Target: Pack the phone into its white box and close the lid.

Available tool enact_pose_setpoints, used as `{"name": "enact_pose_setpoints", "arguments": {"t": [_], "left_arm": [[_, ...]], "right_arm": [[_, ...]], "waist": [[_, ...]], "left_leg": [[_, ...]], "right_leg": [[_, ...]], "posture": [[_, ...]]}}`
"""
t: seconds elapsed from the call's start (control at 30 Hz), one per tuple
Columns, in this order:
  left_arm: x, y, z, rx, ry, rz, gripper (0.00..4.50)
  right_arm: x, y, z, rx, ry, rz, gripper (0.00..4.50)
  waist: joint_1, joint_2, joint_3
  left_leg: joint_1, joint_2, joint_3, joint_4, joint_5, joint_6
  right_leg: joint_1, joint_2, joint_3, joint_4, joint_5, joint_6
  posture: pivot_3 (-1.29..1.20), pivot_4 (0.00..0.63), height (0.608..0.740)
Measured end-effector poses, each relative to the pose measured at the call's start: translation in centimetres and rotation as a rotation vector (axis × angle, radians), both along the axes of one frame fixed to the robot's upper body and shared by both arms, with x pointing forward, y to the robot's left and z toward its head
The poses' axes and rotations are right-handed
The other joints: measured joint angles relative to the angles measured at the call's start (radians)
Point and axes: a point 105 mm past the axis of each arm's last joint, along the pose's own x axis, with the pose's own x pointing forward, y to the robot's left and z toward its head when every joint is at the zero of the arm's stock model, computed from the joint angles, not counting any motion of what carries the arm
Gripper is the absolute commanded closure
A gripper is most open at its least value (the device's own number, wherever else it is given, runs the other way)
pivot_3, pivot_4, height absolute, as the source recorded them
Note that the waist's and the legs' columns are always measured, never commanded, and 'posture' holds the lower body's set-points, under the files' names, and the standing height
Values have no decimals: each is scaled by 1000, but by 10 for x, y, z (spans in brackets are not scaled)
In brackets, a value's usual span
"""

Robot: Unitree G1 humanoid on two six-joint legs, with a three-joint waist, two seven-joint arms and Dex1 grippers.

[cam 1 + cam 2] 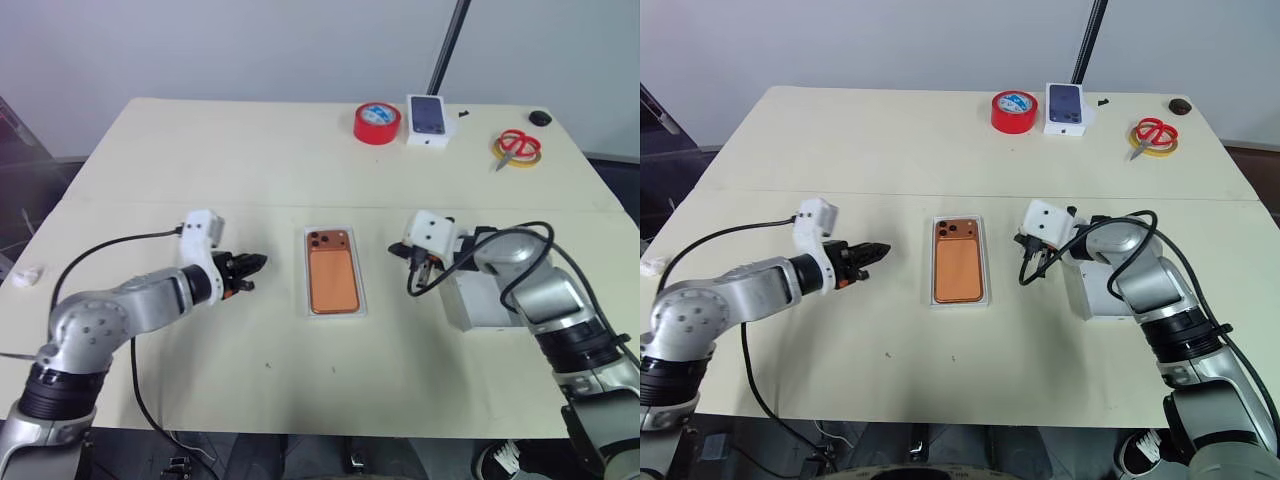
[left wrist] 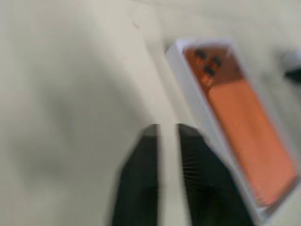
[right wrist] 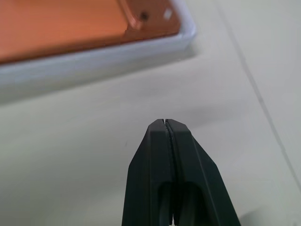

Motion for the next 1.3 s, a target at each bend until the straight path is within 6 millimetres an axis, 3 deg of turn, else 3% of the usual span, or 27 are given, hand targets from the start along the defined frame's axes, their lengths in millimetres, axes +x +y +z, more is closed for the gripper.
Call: {"name": "enact_pose_setpoints", "arguments": {"t": [0.47,0.77,0.97,1.17,1.3], "left_arm": [[12,-58,-20,65,33,-244,4388],[11,-116,-21,44,64,-412,4388],[-2,-151,-24,0,102,-514,4388],[-5,-159,-24,-15,110,-541,4388],[-2,-155,-22,-22,108,-530,4388]], "right_arm": [[-22,37,-17,-31,44,111,4500],[-36,-11,-18,-104,92,9,4500],[-56,-46,-19,-159,130,-58,4500],[-63,-56,-20,-160,137,-93,4500],[-65,-58,-19,-161,139,-101,4500]], "waist": [[1,0,0],[27,0,0],[21,0,0],[13,0,0],[15,0,0]], "left_leg": [[-1,0,-1,1,0,0],[-2,-3,-1,2,-1,1],[-2,-2,-1,2,-1,1],[0,-2,-1,2,-1,1],[0,-2,-1,2,-1,1]], "right_leg": [[0,0,0,1,0,0],[1,-2,0,-1,0,1],[1,-1,0,-1,0,1],[1,1,0,1,0,1],[1,0,0,1,0,1]], "posture": [[0,150,732],[0,150,732],[0,150,732],[0,150,732],[0,150,732]]}}
